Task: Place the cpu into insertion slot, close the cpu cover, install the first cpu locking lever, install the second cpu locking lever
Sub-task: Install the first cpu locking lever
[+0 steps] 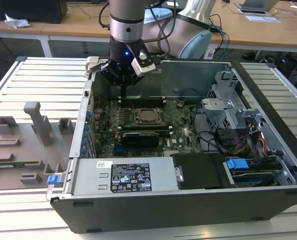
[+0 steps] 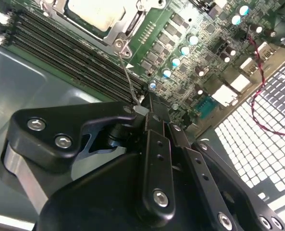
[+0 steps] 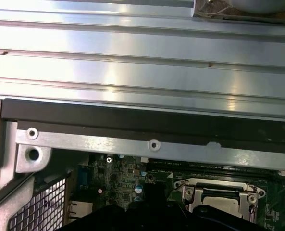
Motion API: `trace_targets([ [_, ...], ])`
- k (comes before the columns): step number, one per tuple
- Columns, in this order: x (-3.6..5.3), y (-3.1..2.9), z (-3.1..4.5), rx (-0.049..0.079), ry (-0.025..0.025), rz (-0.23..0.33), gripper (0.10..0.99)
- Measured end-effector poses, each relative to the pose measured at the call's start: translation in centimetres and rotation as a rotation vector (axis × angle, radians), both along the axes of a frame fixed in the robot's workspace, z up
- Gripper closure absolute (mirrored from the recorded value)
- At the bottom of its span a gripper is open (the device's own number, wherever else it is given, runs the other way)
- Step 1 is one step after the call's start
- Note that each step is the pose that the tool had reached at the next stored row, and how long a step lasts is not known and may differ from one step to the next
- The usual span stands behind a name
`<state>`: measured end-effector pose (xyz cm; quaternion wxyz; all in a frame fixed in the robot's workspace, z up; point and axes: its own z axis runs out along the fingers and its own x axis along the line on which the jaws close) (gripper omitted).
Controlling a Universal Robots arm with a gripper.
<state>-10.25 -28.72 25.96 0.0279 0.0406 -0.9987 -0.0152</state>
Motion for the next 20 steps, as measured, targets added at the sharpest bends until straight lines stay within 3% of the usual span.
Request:
trace_targets([
  [7,0.97,0.02,-0.02,0.0,0.0005,0.0,0.98],
  [13,2.68,0.02,-0.07,0.0,0.0016,0.0,0.98],
  [20,4.09,0.02,-0.1,0.0,0.0023,0.0,0.98],
])
